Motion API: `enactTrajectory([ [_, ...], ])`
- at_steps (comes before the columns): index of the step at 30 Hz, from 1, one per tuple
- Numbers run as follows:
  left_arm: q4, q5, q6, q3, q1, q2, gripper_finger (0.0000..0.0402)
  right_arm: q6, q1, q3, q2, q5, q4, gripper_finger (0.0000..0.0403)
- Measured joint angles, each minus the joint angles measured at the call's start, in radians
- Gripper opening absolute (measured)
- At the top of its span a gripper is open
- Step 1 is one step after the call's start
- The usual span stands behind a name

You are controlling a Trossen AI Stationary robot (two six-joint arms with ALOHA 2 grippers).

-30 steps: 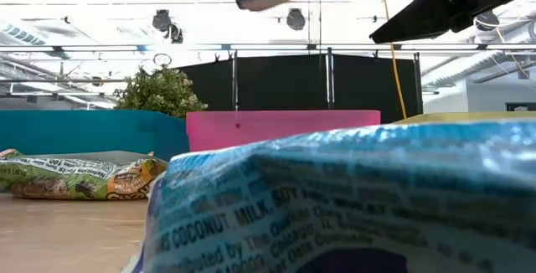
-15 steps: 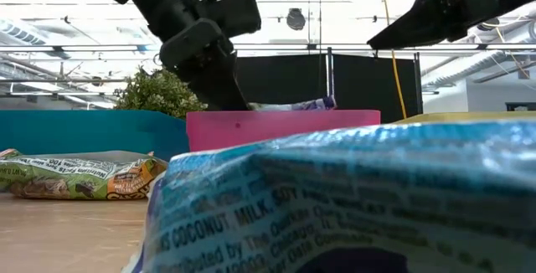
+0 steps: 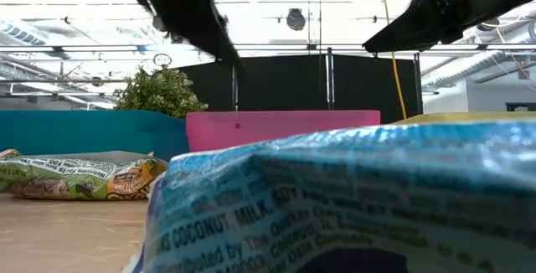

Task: Pick and place Granola Bars by type
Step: Adjust the bottom red granola bar

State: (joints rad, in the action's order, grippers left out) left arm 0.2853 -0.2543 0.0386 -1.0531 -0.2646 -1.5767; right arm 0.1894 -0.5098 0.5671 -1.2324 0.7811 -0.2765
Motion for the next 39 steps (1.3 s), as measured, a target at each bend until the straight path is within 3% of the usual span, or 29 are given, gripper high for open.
enactTrajectory([
  [5, 0.049, -0.139, -0.039, 0.076, -0.101, 0.277, 0.0191, -0.018, -0.002, 0.0, 0.0, -0.001, 0.011, 0.0],
  [9, -0.041, -0.193, 0.035, 0.283, -0.174, 0.537, 0.0127, -0.018, -0.002, 0.0, 0.0, -0.004, 0.013, 0.0],
  [13, -0.213, -0.207, 0.05, 0.544, -0.201, 0.742, 0.0033, -0.019, -0.002, 0.0, 0.0, -0.028, 0.004, 0.0],
  [16, -0.366, -0.212, 0.012, 0.704, -0.196, 0.849, 0.0011, -0.019, -0.002, 0.0, 0.0, -0.028, 0.004, 0.0],
  [21, -0.491, -0.193, -0.049, 0.867, -0.184, 0.969, 0.0005, -0.03, 0.008, 0.0, 0.0, -0.027, -0.001, 0.0],
  [31, -0.562, -0.2, -0.033, 0.978, -0.19, 1.042, 0.0013, -0.099, 0.072, 0.044, -0.001, 0.004, 0.049, 0.0],
  [35, -0.554, -0.199, -0.04, 0.978, -0.19, 1.042, 0.0019, -0.091, 0.064, 0.21, -0.008, 0.021, 0.306, 0.0],
  [39, -0.571, -0.192, -0.103, 0.978, -0.19, 1.041, 0.0016, 0.032, 0.001, 0.468, -0.078, 0.018, 0.706, 0.0],
])
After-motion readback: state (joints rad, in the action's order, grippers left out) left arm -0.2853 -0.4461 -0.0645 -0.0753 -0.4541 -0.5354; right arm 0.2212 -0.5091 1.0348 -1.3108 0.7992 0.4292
